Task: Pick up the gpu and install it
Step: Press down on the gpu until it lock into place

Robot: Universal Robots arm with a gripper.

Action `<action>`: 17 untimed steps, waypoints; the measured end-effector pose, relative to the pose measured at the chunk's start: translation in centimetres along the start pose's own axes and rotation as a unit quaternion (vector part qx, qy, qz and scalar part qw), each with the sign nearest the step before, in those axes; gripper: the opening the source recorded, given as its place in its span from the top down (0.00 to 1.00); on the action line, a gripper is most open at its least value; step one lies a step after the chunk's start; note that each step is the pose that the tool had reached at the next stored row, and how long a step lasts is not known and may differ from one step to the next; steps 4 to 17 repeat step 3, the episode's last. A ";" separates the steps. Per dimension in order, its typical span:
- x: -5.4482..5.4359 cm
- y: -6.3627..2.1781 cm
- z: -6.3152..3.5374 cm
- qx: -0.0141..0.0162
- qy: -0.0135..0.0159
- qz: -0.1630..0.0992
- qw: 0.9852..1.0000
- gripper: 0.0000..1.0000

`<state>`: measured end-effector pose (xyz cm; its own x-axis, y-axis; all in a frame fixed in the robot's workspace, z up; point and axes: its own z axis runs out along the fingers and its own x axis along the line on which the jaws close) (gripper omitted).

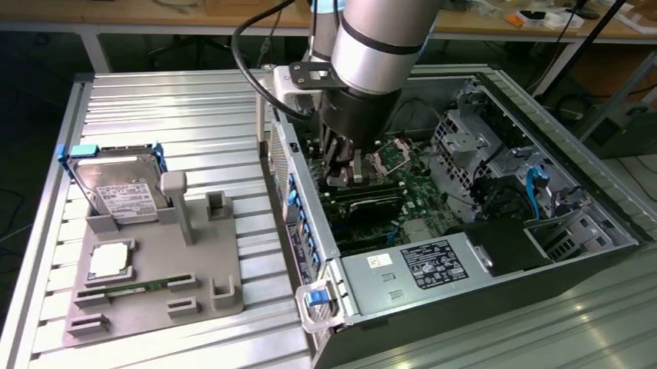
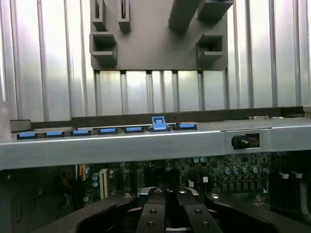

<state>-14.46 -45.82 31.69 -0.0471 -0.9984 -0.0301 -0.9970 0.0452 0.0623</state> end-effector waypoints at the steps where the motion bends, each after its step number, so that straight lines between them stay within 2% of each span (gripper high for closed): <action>1: 0.0 -0.01 -0.01 0.000 0.000 0.000 1.000 0.89; 17: 0.0 -0.01 -0.01 0.000 0.000 0.000 1.000 0.89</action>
